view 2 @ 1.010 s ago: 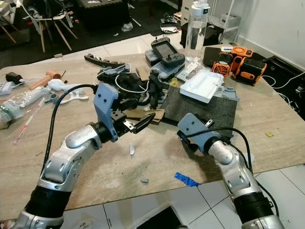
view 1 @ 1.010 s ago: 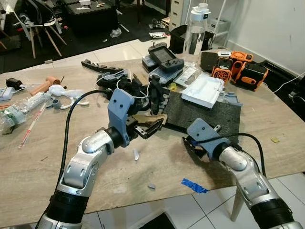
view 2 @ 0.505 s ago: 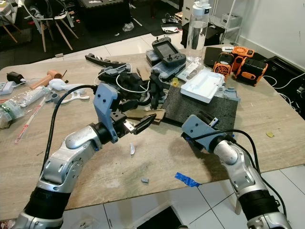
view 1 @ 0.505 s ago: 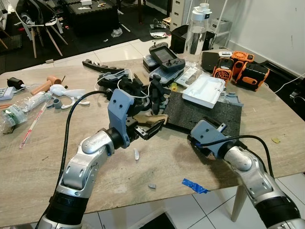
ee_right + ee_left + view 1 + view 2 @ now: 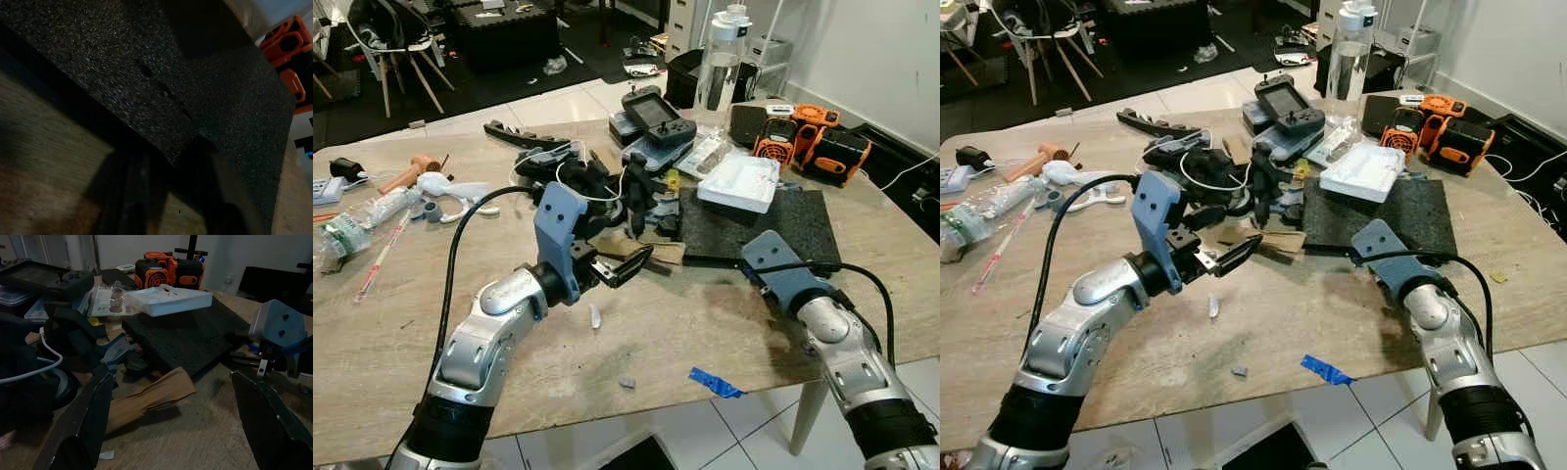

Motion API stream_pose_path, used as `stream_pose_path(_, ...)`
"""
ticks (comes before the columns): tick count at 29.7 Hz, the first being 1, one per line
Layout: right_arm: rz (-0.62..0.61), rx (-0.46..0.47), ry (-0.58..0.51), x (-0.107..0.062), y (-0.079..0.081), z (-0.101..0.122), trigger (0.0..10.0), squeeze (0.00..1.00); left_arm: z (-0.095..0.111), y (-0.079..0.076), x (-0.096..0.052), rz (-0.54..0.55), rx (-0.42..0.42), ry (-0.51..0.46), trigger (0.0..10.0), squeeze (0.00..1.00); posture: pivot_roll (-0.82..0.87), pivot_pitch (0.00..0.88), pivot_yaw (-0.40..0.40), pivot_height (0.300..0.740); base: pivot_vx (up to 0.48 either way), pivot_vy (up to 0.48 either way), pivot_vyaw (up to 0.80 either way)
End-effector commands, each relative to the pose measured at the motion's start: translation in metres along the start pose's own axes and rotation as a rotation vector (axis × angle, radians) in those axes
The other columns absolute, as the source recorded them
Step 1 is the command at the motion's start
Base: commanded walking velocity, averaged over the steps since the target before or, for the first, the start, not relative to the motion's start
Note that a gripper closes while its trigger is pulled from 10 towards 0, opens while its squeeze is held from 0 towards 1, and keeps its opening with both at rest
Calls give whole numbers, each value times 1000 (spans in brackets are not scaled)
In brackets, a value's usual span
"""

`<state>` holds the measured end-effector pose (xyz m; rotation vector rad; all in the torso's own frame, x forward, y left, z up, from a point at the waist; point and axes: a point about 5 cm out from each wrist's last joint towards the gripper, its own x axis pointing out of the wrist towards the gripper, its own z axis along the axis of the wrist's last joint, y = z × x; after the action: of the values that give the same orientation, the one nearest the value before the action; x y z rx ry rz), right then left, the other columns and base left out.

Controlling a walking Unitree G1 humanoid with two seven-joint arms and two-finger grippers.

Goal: Picking trash to rubbish bin

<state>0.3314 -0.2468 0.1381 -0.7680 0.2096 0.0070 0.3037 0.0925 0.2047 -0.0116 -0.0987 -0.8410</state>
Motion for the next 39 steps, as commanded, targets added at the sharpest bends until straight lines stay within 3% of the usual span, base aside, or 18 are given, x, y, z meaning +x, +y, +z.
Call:
stream_pose_path(1,11,25,33,0,6,-6,0,0,1,0,-2,-3,-10,-4,10000,0,-16,160,92,740,0,0,0)
stream_pose_path(9,-23,45,-13,0,2,6,0,0,2,2,-2,5,-18,-11,10000,0,-17,161,93,740,0,0,0)
stream_pose_path(12,-52,112,-80,0,-1,24,0,0,3,3,-3,8,-20,-14,10000,0,-16,163,92,740,0,0,0)
stream_pose_path(13,-64,135,-104,0,-2,30,3059,0,4,4,-3,10,-20,-14,10000,0,-16,165,91,740,0,0,0)
stream_pose_path(14,-64,135,-104,0,-2,30,3059,0,4,4,-3,10,-20,-14,10000,0,-16,165,91,740,0,0,0)
stream_pose_path(15,-77,163,-135,0,-4,39,10000,0,4,4,-4,11,-20,-15,10000,0,-16,165,91,740,0,0,0)
stream_pose_path(16,-77,163,-135,0,-4,39,10000,0,4,4,-4,11,-20,-15,10000,0,-16,165,91,740,0,0,0)
stream_pose_path(17,-107,232,-219,-2,-8,61,10000,0,4,6,-5,15,-21,-17,10000,0,-13,168,92,740,0,0,0)
stream_pose_path(24,-147,346,-356,-8,-17,99,10000,0,5,6,-6,10,-23,-18,10000,0,-13,169,95,740,0,0,0)
stream_pose_path(32,-41,424,-530,-18,-20,138,10000,0,6,7,-7,12,-21,-21,10000,0,-14,171,92,740,0,0,0)
stream_pose_path(34,-41,424,-530,-18,-20,138,10000,0,6,7,-7,12,-21,-21,10000,0,-14,171,92,740,0,0,0)
stream_pose_path(39,33,548,-737,-34,-26,173,10000,0,7,10,-8,29,-23,-29,10000,0,-19,171,89,740,0,0,0)
